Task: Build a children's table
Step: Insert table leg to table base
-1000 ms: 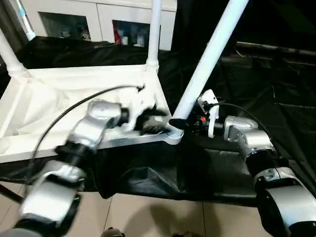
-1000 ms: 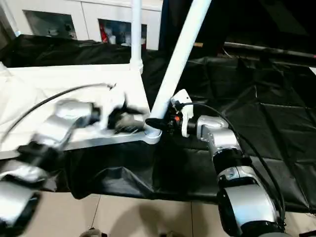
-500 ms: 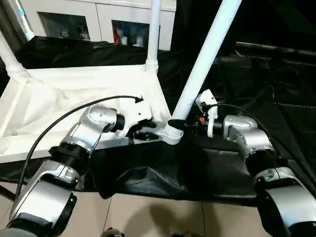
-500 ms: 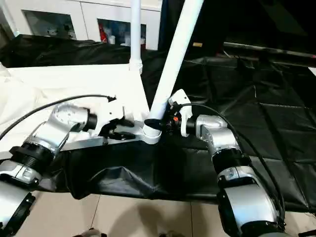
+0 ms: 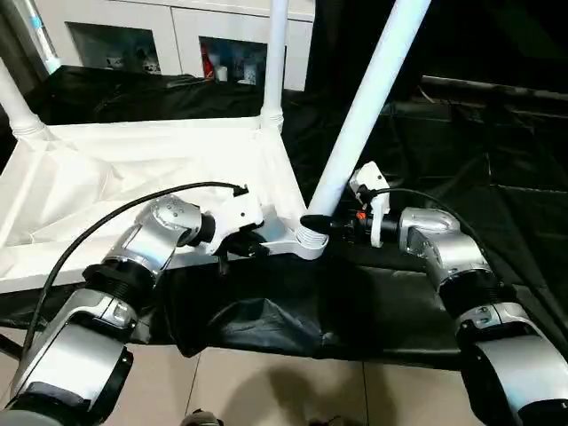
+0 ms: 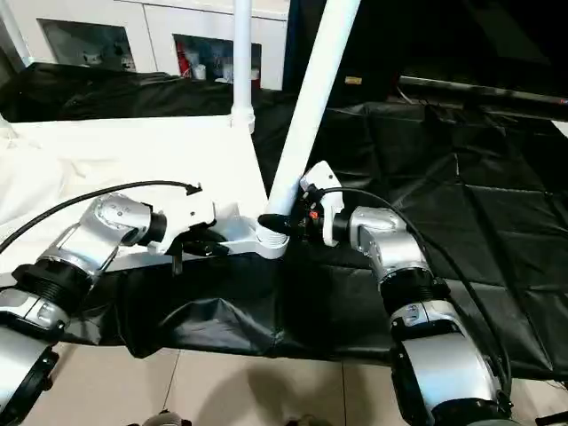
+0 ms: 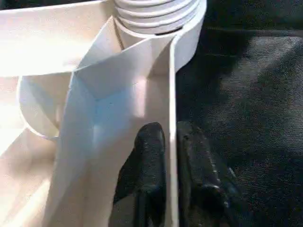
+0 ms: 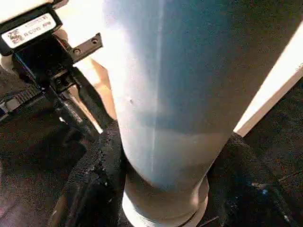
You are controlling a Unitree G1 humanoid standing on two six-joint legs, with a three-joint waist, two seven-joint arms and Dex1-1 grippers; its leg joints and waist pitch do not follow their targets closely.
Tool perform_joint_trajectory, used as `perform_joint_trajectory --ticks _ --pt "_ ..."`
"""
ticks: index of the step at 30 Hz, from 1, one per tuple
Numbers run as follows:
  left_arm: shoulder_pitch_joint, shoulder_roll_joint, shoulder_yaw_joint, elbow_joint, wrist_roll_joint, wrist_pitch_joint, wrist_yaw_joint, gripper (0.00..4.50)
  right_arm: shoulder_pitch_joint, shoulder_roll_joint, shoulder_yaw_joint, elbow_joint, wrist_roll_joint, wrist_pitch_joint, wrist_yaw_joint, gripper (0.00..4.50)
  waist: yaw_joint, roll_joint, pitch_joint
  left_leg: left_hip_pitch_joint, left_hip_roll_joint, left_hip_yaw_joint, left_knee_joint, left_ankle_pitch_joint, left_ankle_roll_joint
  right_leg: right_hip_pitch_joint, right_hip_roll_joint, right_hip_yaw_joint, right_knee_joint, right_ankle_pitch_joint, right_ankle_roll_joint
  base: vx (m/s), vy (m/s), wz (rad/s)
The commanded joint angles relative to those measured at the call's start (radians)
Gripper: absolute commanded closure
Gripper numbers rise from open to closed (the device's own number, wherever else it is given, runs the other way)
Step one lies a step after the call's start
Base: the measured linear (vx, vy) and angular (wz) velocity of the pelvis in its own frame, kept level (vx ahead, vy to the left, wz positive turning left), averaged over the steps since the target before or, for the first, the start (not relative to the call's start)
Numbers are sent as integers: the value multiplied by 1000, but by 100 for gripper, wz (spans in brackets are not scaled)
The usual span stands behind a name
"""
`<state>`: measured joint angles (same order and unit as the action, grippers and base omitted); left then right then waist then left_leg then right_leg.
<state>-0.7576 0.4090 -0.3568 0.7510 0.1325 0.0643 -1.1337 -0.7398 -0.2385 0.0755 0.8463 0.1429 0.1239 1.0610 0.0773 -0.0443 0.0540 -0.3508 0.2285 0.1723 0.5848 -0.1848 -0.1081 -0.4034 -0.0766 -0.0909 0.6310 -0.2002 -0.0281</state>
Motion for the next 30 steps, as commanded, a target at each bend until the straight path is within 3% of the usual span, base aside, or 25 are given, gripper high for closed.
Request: perform_joint_trajectory --ticks 1,9,10,13,14,17,18,30 --pt "-15 1 6 6 7 7 8 431 23 7 31 22 -36 16 4 254 3 6 -66 0 9 7 -63 -140 32 61 -66 58 -71 -100 -235 0 0 0" --pt "2 -6 37 6 -40 -18 -23 450 22 2 37 22 -37 16 6 254 2 5 -68 -2 9 7 -61 -112 43 63 -65 57 -65 -56 -242 0 0 0" --pt "3 -6 38 7 -40 -21 -20 450 21 1 39 23 -38 16 7 254 0 -3 -68 -2 8 8 -60 -111 46 64 -64 57 -65 -52 -243 0 0 0" --pt "14 -12 50 8 -56 -29 -21 450 16 2 42 27 -40 14 8 254 2 0 -67 -2 8 8 -61 -117 48 63 -67 57 -68 -78 -238 0 0 0" --pt "18 -16 60 7 -69 -33 -21 450 14 3 42 28 -40 15 8 254 1 -4 -67 -3 9 8 -61 -115 48 63 -66 57 -67 -81 -236 0 0 0" --pt "30 -24 84 6 -90 -41 -15 450 9 6 44 31 -42 16 10 254 1 -1 -68 -3 9 8 -60 -106 50 63 -66 57 -65 -71 -236 0 0 0" --pt "33 -25 89 5 -95 -42 -13 450 8 7 45 32 -43 16 10 254 0 -5 -68 -4 8 8 -60 -103 53 64 -66 57 -64 -67 -236 0 0 0" --pt "66 -28 106 0 -99 -45 -17 450 2 12 51 40 -43 14 10 254 -4 -5 -66 -5 8 8 -60 -105 54 62 -66 58 -68 -100 -223 0 0 0"
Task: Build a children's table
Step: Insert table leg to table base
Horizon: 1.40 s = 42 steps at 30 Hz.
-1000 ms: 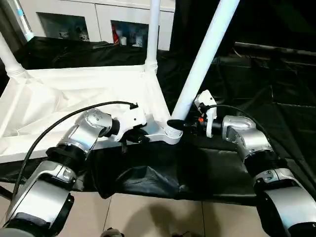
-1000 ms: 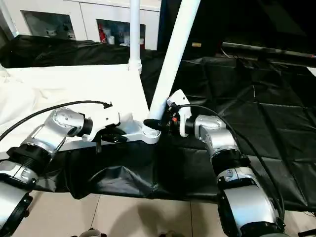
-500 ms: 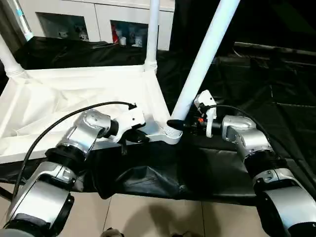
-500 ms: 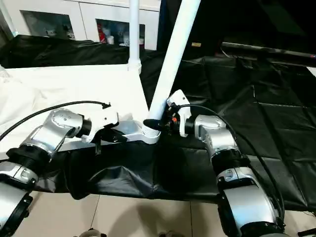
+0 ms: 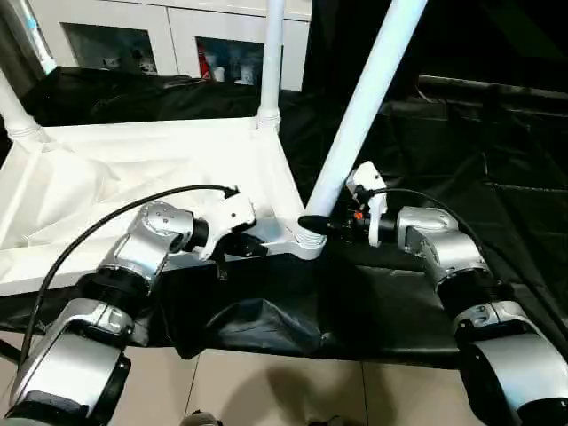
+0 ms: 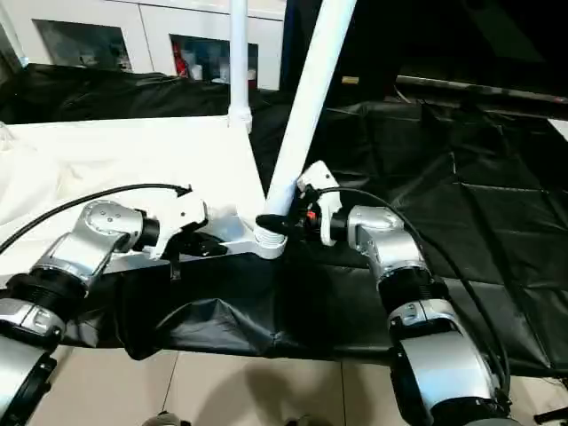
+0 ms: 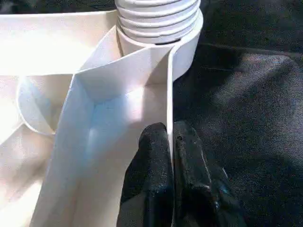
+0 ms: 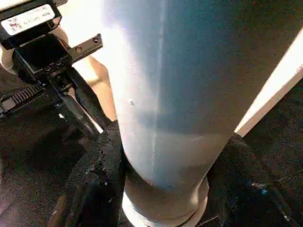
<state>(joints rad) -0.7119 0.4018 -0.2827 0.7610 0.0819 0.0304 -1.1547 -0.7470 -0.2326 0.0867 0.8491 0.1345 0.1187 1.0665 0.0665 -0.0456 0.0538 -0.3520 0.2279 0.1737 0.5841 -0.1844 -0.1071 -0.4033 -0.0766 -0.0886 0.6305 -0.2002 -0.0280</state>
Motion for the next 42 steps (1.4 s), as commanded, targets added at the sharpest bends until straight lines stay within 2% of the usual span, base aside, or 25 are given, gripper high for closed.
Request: perform_joint_trajectory --ticks 1,11,12,15,19,20,21,24,25,26,29,33,38,41,42 --pt "20 -20 31 -10 -49 -11 4 450 9 6 40 37 -35 20 5 254 7 -4 -66 -4 8 7 -60 -105 53 62 -66 56 -67 -100 -223 0 0 0" --pt "52 -26 53 -35 -71 -3 5 450 -7 2 50 47 -52 16 12 254 1 -9 -65 -4 10 7 -60 -108 57 61 -66 56 -67 -123 -218 0 0 0" --pt "56 -25 51 -37 -68 -5 4 450 -8 2 54 49 -56 14 14 254 0 -12 -66 -5 9 8 -59 -106 58 61 -66 56 -68 -120 -217 0 0 0" --pt "59 -23 45 -39 -61 -5 0 450 -14 3 66 53 -69 8 17 254 0 -11 -66 -3 9 8 -58 -99 62 60 -65 57 -66 -110 -218 0 0 0" --pt "54 -15 12 -38 -18 -10 -5 450 -22 9 81 50 -82 12 28 254 -1 -10 -65 -3 8 8 -59 -104 61 59 -65 57 -67 -118 -216 0 0 0" --pt "53 -11 0 -36 0 -14 -5 450 -26 10 91 49 -87 17 33 254 0 -4 -66 -2 9 8 -59 -106 58 59 -65 57 -67 -112 -218 0 0 0" --pt "46 -2 -27 -25 36 -22 -5 450 -34 10 111 46 -96 41 54 254 -1 -3 -66 -1 9 7 -60 -111 56 58 -64 57 -67 -109 -220 0 0 0" --pt "35 1 -47 -12 61 -29 -4 450 -40 7 136 43 -111 49 80 254 1 -2 -66 1 11 8 -60 -118 53 57 -63 57 -66 -97 -225 0 0 0" --pt "31 0 -48 -10 61 -27 -5 450 -46 10 133 48 -111 51 74 254 1 -3 -67 2 11 8 -60 -120 50 57 -63 57 -66 -93 -226 0 0 0" --pt "26 -1 -48 -9 61 -25 -7 450 -52 13 129 55 -109 56 69 254 2 2 -67 2 11 8 -61 -126 43 58 -63 58 -65 -83 -230 0 0 0" --pt "17 -3 -52 -15 61 -16 -16 450 -71 23 105 80 -98 66 49 254 2 -3 -69 2 11 7 -61 -135 35 60 -64 58 -64 -81 -236 0 0 0" --pt "14 -3 -55 -13 65 -19 -15 450 -84 29 67 103 -72 84 24 254 1 -2 -67 1 11 6 -62 -145 30 60 -65 58 -67 -104 -231 0 0 0" --pt "11 -4 -53 -6 68 -22 -11 450 -64 11 -4 126 -22 111 7 254 3 -3 -69 2 12 7 -61 -142 30 59 -65 58 -66 -99 -235 0 0 0" --pt "8 -5 -50 0 71 -23 -9 450 -43 -1 -34 131 -5 113 -6 255 8 -4 -72 3 12 8 -59 -117 37 61 -64 58 -61 -51 -245 0 0 0" --pt "7 -5 -49 1 71 -22 -9 450 -35 -3 -40 129 -3 111 -10 255 11 4 -72 3 12 8 -59 -110 39 61 -64 57 -59 -32 -251 0 0 0"
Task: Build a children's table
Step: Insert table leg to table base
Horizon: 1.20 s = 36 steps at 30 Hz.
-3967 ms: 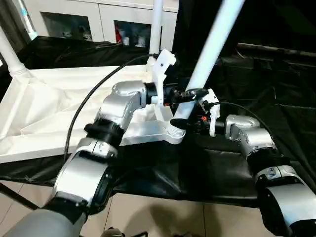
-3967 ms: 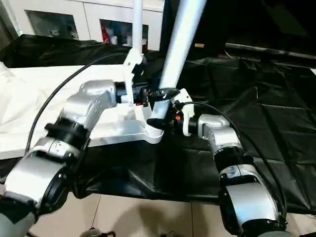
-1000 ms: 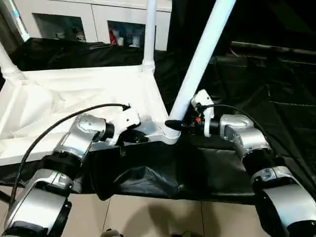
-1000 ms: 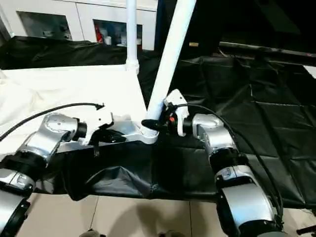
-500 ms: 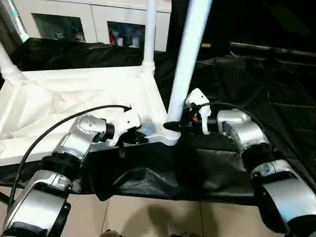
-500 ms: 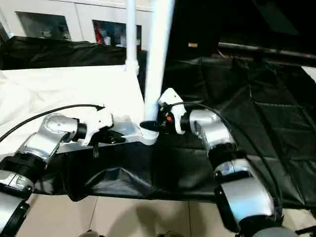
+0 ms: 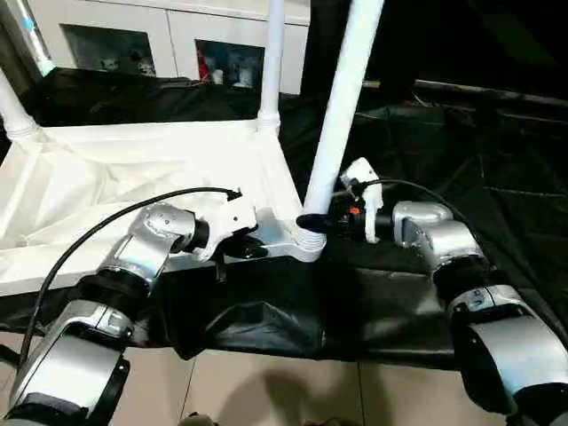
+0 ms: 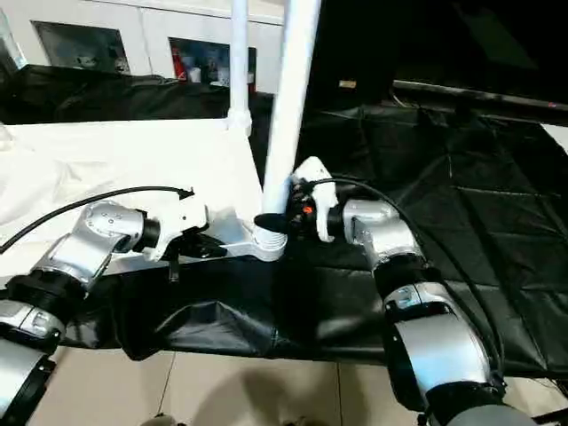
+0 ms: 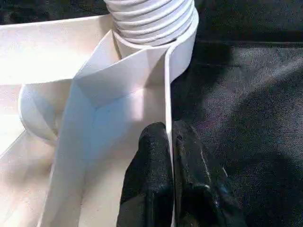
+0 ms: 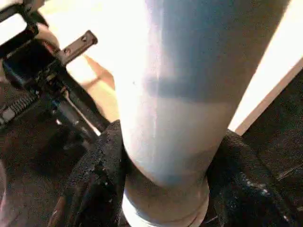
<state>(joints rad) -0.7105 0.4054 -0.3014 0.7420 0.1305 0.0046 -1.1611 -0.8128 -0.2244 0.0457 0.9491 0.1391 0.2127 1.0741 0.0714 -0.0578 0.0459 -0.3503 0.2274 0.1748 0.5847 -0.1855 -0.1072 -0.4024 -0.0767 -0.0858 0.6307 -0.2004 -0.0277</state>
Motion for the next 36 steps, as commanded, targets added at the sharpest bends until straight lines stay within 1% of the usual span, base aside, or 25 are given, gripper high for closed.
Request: perform_joint_trajectory --ticks 1,3,4,5,6,8,11,12,13,14,15,17,18,19,20,21,22,24,25,26,28,29,31,34,36 --pt "6 -8 -29 20 23 4 -2 450 36 -12 -3 29 -5 17 -20 255 6 14 -65 1 13 7 -59 -107 41 60 -63 54 -59 -24 -252 0 0 0" --pt "2 -9 -29 27 24 2 0 450 58 -11 -28 19 16 21 -31 255 11 12 -64 1 13 8 -59 -109 42 61 -63 54 -59 -15 -254 0 0 0" --pt "2 -9 -29 27 24 2 0 450 58 -11 -28 19 16 21 -31 255 13 12 -65 2 12 8 -59 -112 42 61 -64 54 -59 -19 -253 0 0 0" --pt "-4 -10 -27 37 25 -1 5 450 85 -6 -50 10 32 10 -53 255 14 11 -65 2 12 8 -60 -115 40 61 -63 53 -59 -28 -251 0 0 0" --pt "-6 -10 -27 40 25 -2 7 450 95 -3 -57 8 36 4 -62 255 15 21 -64 3 12 8 -60 -127 35 59 -63 54 -64 -36 -247 0 0 0" --pt "-11 -12 -26 46 25 -5 13 450 123 7 -74 1 49 -10 -83 255 18 17 -65 3 13 7 -61 -137 28 60 -65 54 -63 -43 -244 0 0 0" --pt "-12 -13 -25 48 26 -6 15 450 160 22 -87 -11 59 -31 -105 255 18 16 -63 4 12 6 -64 -157 21 59 -65 53 -69 -86 -235 0 0 0" --pt "-13 -12 -25 50 27 -8 16 450 184 35 -95 -14 63 -54 -126 255 21 34 -63 4 12 3 -65 -163 14 58 -68 53 -68 -97 -234 0 0 0" --pt "-13 -12 -25 50 27 -8 16 450 184 35 -95 -14 63 -54 -126 255 17 25 -62 4 13 4 -66 -168 11 57 -65 54 -71 -89 -230 0 0 0" --pt "-14 -13 -25 53 27 -9 17 450 191 39 -97 -16 64 -60 -133 255 16 24 -62 4 12 3 -67 -172 10 59 -65 53 -71 -92 -230 0 0 0" --pt "-17 -13 -24 58 28 -12 19 450 205 47 -106 -21 70 -73 -149 255 17 29 -62 5 11 2 -67 -177 8 59 -65 53 -71 -100 -230 0 0 0" --pt "-20 -12 -24 65 29 -16 21 450 232 61 -112 -30 70 -110 -177 255 16 27 -60 5 11 2 -69 -194 4 57 -67 54 -76 -127 -221 0 0 0" --pt "-22 -12 -24 68 29 -19 23 450 245 67 -114 -35 71 -125 -188 255 15 31 -60 7 11 1 -70 -213 0 56 -66 54 -80 -145 -218 0 0 0" --pt "-22 -12 -24 69 29 -19 23 450 248 68 -114 -37 71 -128 -191 255 14 28 -59 7 11 1 -71 -218 -1 56 -66 54 -82 -154 -216 0 0 0" --pt "-23 -11 -25 71 28 -21 25 450 268 77 -113 -55 70 -146 -202 255 14 30 -57 7 11 -1 -73 -235 -3 55 -66 54 -85 -186 -208 0 0 0" --pt "-23 -11 -25 73 27 -22 28 450 287 86 -113 -69 70 -163 -211 255 16 41 -57 9 10 -2 -73 -240 -6 54 -68 55 -85 -190 -206 0 0 0" --pt "-22 -12 -25 75 27 -23 30 450 307 94 -110 -79 67 -182 -219 255 13 36 -58 8 11 -1 -74 -243 -6 55 -67 55 -87 -189 -204 0 0 0" --pt "-21 -12 -25 74 26 -23 30 450 318 100 -110 -82 67 -190 -225 255 13 33 -58 7 10 -3 -75 -242 -4 56 -66 55 -85 -185 -204 0 0 0" --pt "-22 -13 -25 75 26 -23 31 450 324 102 -110 -84 66 -196 -228 255 13 33 -59 7 10 -3 -75 -240 -2 56 -66 55 -85 -183 -205 0 0 0" --pt "-22 -13 -25 76 26 -24 31 450 328 104 -111 -85 65 -200 -230 255 13 36 -58 7 10 -3 -75 -237 0 55 -64 55 -85 -175 -209 0 0 0" --pt "-22 -14 -24 77 26 -25 30 450 331 105 -111 -85 64 -202 -232 255 13 37 -58 7 10 -2 -75 -236 3 55 -65 55 -84 -166 -214 0 0 0" --pt "-23 -13 -24 80 26 -27 29 450 335 104 -111 -87 62 -207 -239 255 14 46 -59 7 10 -3 -75 -239 2 55 -66 55 -85 -166 -215 0 0 0" --pt "-25 -11 -25 82 26 -29 29 450 336 100 -105 -90 54 -212 -244 255 12 41 -58 7 10 -2 -75 -243 3 55 -64 55 -86 -162 -216 0 0 0" --pt "-30 -8 -28 87 30 -33 29 450 340 67 -42 -110 -11 -244 -234 255 12 41 -58 5 8 -2 -75 -236 7 57 -64 55 -87 -178 -207 0 0 0" --pt "-26 -9 -31 82 31 -33 27 450 338 47 7 -129 -49 -242 -200 255 13 39 -58 5 7 -1 -75 -227 11 57 -63 55 -88 -183 -200 0 0 0"
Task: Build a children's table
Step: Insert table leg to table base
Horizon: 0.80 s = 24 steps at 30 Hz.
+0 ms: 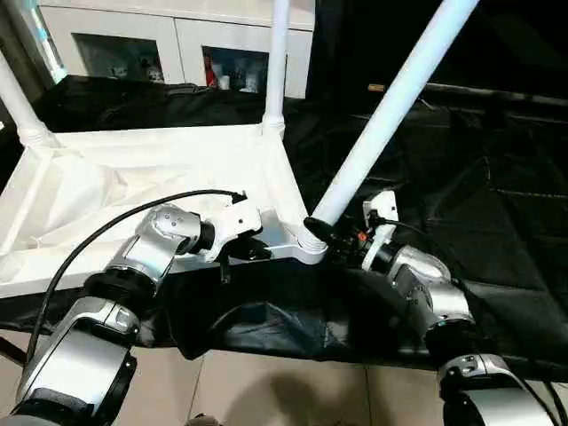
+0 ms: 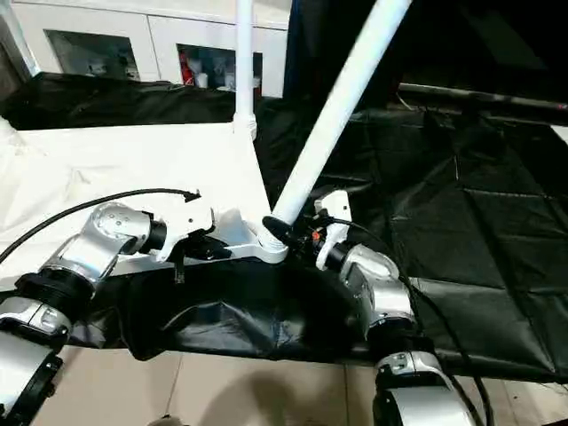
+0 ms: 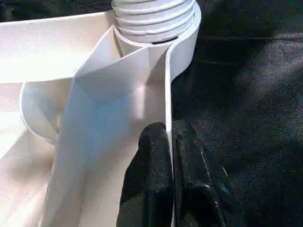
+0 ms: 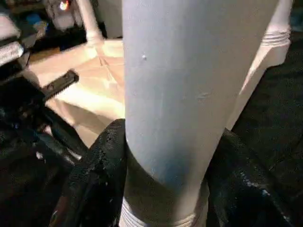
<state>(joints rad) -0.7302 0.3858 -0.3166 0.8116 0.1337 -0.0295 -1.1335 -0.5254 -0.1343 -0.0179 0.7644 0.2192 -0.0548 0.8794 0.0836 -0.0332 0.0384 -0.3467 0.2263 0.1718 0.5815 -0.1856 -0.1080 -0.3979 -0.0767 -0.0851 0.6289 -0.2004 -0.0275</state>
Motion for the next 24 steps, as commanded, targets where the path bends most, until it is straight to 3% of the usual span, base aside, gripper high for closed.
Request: perform_joint_trajectory --ticks 1,6,7,9,10,11,14,15,18,24 --pt "-5 11 -17 10 27 2 -1 450 48 -47 81 52 -137 27 2 255 0 13 -51 2 9 2 -71 -226 14 53 -64 55 -86 -183 -200 0 0 0" --pt "10 9 -23 -6 27 3 -7 450 -1 -66 147 55 -176 61 72 256 -1 6 -50 -1 9 3 -72 -207 26 51 -65 54 -87 -208 -186 0 0 0" --pt "12 8 -24 -7 27 3 -5 450 -14 -73 169 59 -178 70 89 256 -3 -2 -50 0 10 4 -72 -211 25 50 -65 54 -90 -218 -181 0 0 0" --pt "13 7 -23 -7 27 4 -4 450 -24 -78 183 66 -184 75 104 256 -2 3 -51 0 11 3 -73 -213 24 49 -65 55 -88 -209 -182 0 0 0" --pt "13 7 -24 -9 27 5 -4 450 -35 -81 195 77 -191 78 115 256 -4 -11 -53 -1 12 4 -72 -209 27 51 -64 54 -87 -195 -185 0 0 0" --pt "16 8 -24 -13 26 7 -4 450 -54 -85 209 96 -199 85 129 256 -2 -7 -53 -1 11 3 -72 -203 28 52 -64 54 -83 -187 -188 0 0 0" --pt "23 11 -26 -25 25 9 -12 450 -90 -85 206 135 -194 108 154 256 -5 -6 -52 -2 10 4 -73 -211 29 50 -64 54 -87 -195 -191 0 0 0" --pt "26 14 -27 -29 22 5 -20 450 -109 -83 196 161 -188 115 162 256 -5 -14 -52 -3 11 3 -73 -214 29 51 -66 53 -86 -216 -186 0 0 0" --pt "26 18 -32 -30 22 -8 -36 450 -121 -88 194 183 -191 113 180 256 -5 -11 -52 -1 13 3 -74 -216 25 48 -67 54 -88 -228 -181 0 0 0" --pt "26 25 -50 -44 14 -36 -103 450 -119 -105 215 190 -188 107 243 256 -5 -14 -57 -2 13 6 -71 -172 38 52 -63 53 -77 -116 -207 0 0 0"
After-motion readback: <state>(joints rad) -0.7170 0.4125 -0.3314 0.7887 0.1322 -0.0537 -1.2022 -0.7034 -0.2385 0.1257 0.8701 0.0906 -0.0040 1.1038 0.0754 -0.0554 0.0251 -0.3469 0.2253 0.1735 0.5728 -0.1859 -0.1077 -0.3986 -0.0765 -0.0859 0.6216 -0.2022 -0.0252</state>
